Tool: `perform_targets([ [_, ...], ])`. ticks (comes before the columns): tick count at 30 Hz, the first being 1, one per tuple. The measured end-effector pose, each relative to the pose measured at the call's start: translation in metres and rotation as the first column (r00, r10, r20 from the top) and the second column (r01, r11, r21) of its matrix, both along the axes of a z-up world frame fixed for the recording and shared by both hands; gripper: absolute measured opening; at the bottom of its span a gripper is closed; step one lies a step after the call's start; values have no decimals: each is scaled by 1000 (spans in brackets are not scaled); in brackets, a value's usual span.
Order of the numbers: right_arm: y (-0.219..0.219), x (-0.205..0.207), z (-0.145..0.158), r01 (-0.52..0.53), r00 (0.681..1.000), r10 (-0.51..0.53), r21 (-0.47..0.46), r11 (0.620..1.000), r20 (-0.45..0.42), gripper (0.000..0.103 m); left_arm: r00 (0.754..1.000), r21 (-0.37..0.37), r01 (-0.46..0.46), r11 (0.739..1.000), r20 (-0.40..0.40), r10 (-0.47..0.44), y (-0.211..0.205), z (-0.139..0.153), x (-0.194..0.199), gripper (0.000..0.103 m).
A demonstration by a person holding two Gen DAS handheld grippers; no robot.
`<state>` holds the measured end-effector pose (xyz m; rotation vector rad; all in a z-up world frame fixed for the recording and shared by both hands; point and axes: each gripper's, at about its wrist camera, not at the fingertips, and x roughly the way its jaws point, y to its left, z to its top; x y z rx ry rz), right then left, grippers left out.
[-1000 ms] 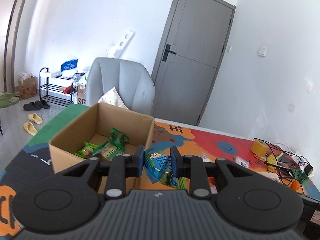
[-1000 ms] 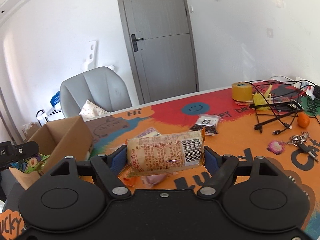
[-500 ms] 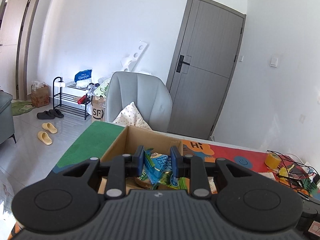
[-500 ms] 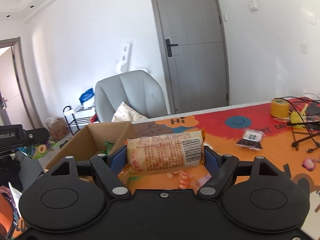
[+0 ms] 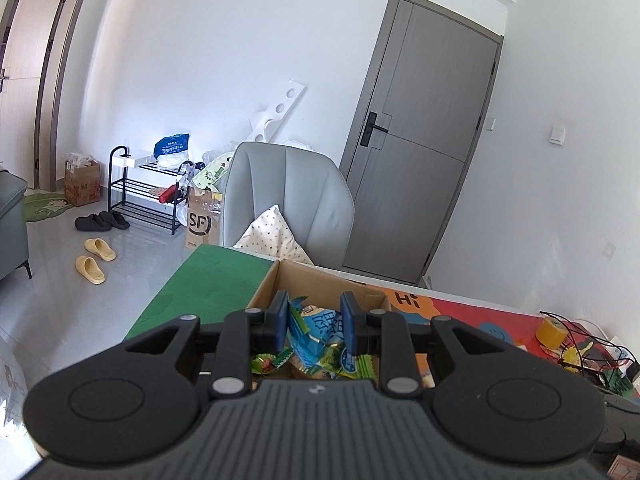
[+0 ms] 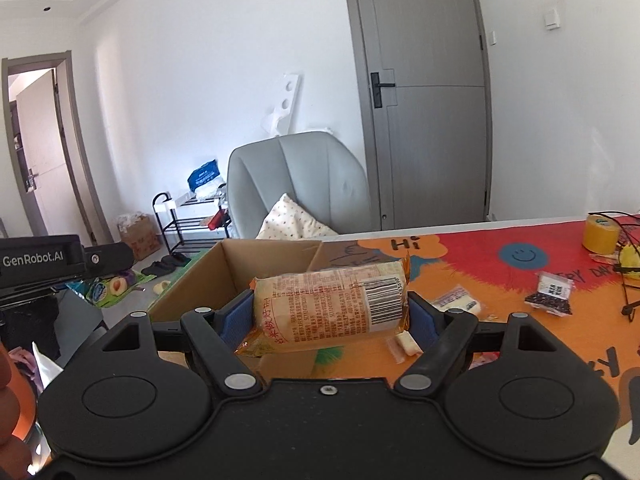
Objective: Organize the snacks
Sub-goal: 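Lift the candy pack and bread bag and carry both over the cardboard box, then open both grippers to drop the snacks into the box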
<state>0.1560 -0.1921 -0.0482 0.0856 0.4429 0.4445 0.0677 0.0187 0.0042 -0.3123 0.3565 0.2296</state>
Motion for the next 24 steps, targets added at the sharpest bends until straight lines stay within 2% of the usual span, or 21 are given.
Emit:
perform_targets([
  [7,32,13,-3,-35,999,35,-14,999,-30,78,1000,-29,-5,1000,-11,4,21,-10,9,26],
  [13,51,27,2,-52,997,51,-14,999,-56,78,1000,-72,-5,997,0,5,36,-9,16,26],
  [16,58,32,6,-58,996,57,-9,998,-63,78,1000,-68,-23,997,10,24,44,-7,19,26],
  [24,78,41,1,-87,987,89,19,996,-135,78,999,-115,-28,993,-24,25,63,-24,30,26],
])
